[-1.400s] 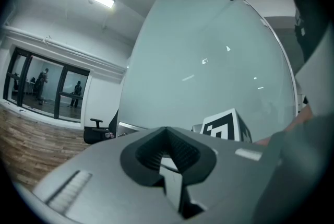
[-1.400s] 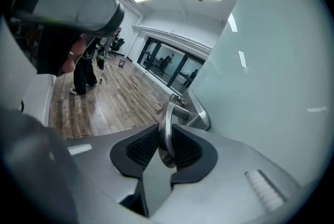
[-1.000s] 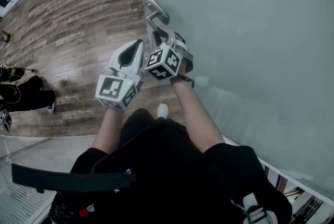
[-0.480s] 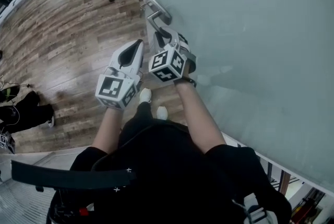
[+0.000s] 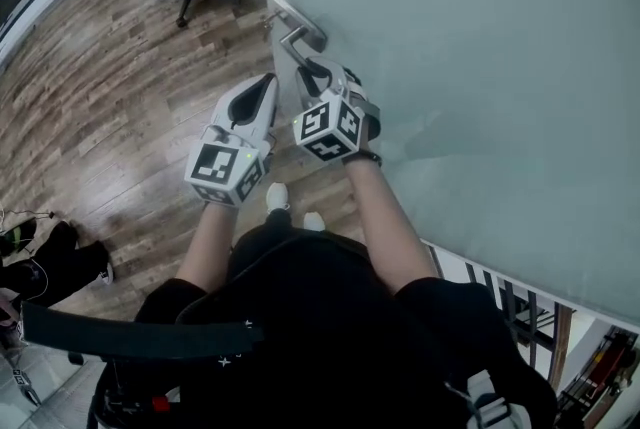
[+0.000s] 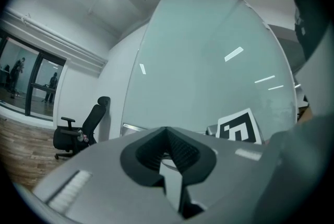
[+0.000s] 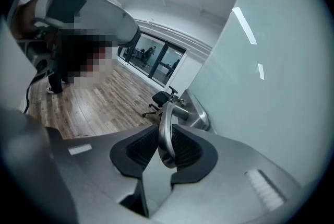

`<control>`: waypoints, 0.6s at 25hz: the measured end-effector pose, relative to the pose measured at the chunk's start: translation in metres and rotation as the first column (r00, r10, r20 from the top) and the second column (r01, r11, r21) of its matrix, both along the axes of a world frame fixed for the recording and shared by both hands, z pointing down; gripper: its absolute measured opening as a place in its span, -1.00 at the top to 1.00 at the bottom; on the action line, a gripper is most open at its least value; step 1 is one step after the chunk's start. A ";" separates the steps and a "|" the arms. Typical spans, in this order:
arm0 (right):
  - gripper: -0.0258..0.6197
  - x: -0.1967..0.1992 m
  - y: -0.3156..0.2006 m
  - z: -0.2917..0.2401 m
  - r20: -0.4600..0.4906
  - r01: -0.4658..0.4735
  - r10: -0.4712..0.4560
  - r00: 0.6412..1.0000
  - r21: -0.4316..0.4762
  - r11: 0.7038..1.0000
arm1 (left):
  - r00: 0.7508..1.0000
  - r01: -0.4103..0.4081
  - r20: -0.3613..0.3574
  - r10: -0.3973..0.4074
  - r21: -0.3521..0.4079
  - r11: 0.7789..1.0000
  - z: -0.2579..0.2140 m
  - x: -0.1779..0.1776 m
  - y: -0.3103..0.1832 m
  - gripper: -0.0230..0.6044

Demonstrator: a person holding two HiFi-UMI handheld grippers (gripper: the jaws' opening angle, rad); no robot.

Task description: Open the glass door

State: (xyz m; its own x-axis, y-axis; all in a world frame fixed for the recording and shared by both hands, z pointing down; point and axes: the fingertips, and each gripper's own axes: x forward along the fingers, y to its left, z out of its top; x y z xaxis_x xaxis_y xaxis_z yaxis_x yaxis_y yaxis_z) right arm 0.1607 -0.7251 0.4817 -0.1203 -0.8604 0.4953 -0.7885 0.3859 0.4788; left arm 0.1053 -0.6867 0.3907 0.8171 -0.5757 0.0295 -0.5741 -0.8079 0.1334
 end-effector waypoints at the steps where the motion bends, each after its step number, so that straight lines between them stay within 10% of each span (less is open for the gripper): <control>1: 0.67 0.004 -0.002 -0.001 -0.001 -0.005 0.005 1.000 0.000 1.000 | 1.000 -0.011 0.000 0.011 -0.001 1.000 0.000 0.003 -0.003 0.93; 15: 0.67 0.056 -0.019 0.000 -0.031 -0.103 0.103 0.994 0.010 0.995 | 0.985 -0.172 -0.001 0.172 0.002 0.985 0.000 0.040 -0.024 0.93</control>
State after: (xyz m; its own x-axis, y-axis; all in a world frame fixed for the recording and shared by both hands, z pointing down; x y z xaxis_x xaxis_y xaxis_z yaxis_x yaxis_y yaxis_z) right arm 0.2165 -0.7440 0.4819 -0.0151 -0.8716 0.4901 -0.8083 0.2992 0.5071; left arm 0.1449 -0.7105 0.3907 0.9040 -0.4266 0.0279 -0.4263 -0.8948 0.1323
